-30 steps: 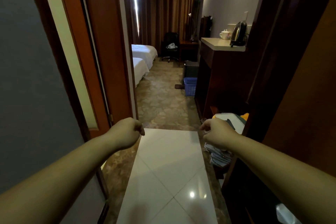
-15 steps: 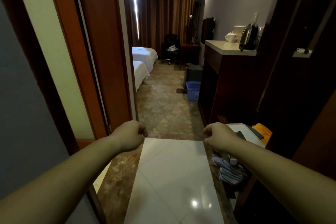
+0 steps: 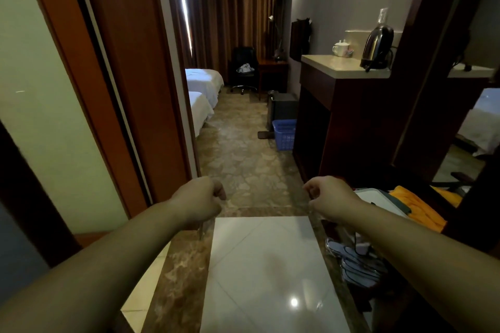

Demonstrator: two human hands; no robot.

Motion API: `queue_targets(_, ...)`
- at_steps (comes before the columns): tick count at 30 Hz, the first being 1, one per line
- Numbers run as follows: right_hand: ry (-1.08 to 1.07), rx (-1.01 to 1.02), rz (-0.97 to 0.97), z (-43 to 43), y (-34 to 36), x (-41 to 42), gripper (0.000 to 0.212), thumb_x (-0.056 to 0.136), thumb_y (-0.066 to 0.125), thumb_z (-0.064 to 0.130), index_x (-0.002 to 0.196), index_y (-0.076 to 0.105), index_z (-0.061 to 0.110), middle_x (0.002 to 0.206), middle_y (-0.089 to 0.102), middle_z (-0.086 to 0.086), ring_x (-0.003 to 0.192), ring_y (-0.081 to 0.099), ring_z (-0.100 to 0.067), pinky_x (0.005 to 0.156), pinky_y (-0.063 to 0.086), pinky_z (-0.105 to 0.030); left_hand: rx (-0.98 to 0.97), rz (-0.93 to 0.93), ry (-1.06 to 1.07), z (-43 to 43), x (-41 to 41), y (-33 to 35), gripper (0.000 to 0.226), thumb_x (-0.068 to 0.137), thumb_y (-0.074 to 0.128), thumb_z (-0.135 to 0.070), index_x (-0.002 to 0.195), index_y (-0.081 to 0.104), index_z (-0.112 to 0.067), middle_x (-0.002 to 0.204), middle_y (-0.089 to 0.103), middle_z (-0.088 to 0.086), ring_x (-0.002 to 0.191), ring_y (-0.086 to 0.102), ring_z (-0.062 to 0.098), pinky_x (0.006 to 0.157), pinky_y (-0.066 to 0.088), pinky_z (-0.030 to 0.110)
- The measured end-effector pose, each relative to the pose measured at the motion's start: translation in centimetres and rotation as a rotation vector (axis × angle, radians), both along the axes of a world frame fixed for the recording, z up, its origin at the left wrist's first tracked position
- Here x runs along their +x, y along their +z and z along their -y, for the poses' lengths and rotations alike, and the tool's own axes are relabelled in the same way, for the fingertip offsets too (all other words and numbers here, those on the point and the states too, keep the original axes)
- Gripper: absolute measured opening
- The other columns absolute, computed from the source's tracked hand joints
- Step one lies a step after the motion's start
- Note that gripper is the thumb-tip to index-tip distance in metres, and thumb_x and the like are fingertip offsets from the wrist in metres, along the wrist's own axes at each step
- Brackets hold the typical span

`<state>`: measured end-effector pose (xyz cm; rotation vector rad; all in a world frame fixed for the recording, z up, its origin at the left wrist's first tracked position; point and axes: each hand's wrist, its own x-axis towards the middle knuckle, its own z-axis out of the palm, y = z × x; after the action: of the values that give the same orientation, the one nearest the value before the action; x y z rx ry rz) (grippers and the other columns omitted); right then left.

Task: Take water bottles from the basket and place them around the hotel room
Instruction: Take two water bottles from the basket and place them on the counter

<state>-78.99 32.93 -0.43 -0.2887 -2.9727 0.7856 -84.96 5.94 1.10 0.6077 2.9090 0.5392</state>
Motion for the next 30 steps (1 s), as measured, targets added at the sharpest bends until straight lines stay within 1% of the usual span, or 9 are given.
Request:
queue_targets(3,-0.011,-0.001,0.019,0.1,-0.5,-1.9,0.046,0.078,0.064,0.015,0.123,0.059,0.022,0.121,0.062,-0.003,0.098,0.059,-0.017,0.069,0.043,-0.024,-0.013,-0.007,-0.006,-0.2,-2.2,-0.5,0.029,0.077,0.061,-0.010,0.103,0.065,-0.023,0.115,0.059,0.000,0.105,0.056,0.016,0.086,0.052,0.029)
queue_targets(6,-0.024,-0.002,0.039,-0.2,-0.7,-4.2,0.049,0.078,0.065,0.013,0.125,0.057,0.021,0.124,0.060,-0.005,0.101,0.060,-0.019,0.068,0.045,-0.024,-0.022,0.012,0.002,-0.6,-4.2,-1.2,0.029,0.077,0.061,-0.011,0.103,0.065,-0.024,0.113,0.060,-0.001,0.101,0.058,0.016,0.084,0.055,0.033)
queue_targets(10,-0.025,-0.004,0.027,-0.8,-1.0,-7.4,0.058,0.077,0.065,0.016,0.132,0.049,0.023,0.130,0.057,-0.006,0.108,0.059,-0.023,0.079,0.054,-0.031,-0.186,-0.072,-0.006,-1.3,-7.2,-2.1,0.024,0.081,0.060,-0.022,0.104,0.061,-0.027,0.108,0.062,-0.003,0.095,0.060,0.015,0.080,0.056,0.032)
queue_targets(14,0.012,0.032,0.028,-2.3,-1.3,-11.7,0.060,0.076,0.067,0.019,0.133,0.048,0.024,0.135,0.054,-0.004,0.116,0.056,-0.023,0.088,0.051,-0.032,-0.207,-0.128,0.021,-2.6,-11.3,-2.3,0.020,0.081,0.062,-0.027,0.101,0.059,-0.031,0.103,0.061,-0.006,0.089,0.059,0.011,0.075,0.054,0.027)
queue_targets(16,0.016,0.016,0.034,-3.3,-1.5,-14.2,0.059,0.076,0.067,0.018,0.132,0.050,0.024,0.135,0.054,-0.004,0.115,0.056,-0.023,0.086,0.051,-0.031,-0.201,-0.130,0.032,-3.6,-13.5,-2.5,0.022,0.080,0.063,-0.028,0.102,0.060,-0.030,0.104,0.062,-0.006,0.092,0.060,0.012,0.077,0.054,0.028)
queue_targets(20,0.037,0.003,0.062,-5.8,-1.8,-19.3,0.055,0.076,0.068,0.018,0.129,0.052,0.022,0.134,0.054,-0.004,0.116,0.055,-0.022,0.083,0.047,-0.026,-0.115,-0.067,0.041,-6.4,-18.2,-2.3,0.024,0.080,0.062,-0.038,0.102,0.062,-0.030,0.103,0.063,-0.008,0.087,0.060,0.009,0.071,0.053,0.025)
queue_targets(24,0.030,0.008,0.076,-8.5,-1.7,-24.3,0.052,0.076,0.069,0.020,0.127,0.054,0.023,0.133,0.054,-0.004,0.114,0.056,-0.020,0.082,0.048,-0.026,-0.068,-0.084,0.054,-9.4,-23.4,-1.8,0.026,0.080,0.061,-0.044,0.101,0.063,-0.029,0.103,0.063,-0.007,0.089,0.058,0.011,0.075,0.053,0.030)
queue_targets(27,0.033,0.002,0.081,-10.6,-1.7,-27.6,0.049,0.077,0.068,0.019,0.125,0.056,0.022,0.130,0.055,-0.003,0.109,0.057,-0.019,0.081,0.052,-0.027,-0.068,-0.099,0.056,-11.7,-26.6,-2.2,0.035,0.080,0.061,-0.042,0.111,0.062,-0.026,0.111,0.063,-0.006,0.089,0.054,0.009,0.074,0.047,0.025)
queue_targets(30,0.023,0.007,0.072,-12.3,-2.3,-30.4,0.045,0.079,0.067,0.018,0.123,0.058,0.022,0.126,0.058,-0.002,0.093,0.057,-0.013,0.071,0.051,-0.023,-0.070,-0.075,0.061,-13.5,-29.2,-2.9,0.045,0.077,0.062,-0.043,0.119,0.059,-0.025,0.117,0.062,-0.006,0.098,0.057,0.011,0.077,0.048,0.025)
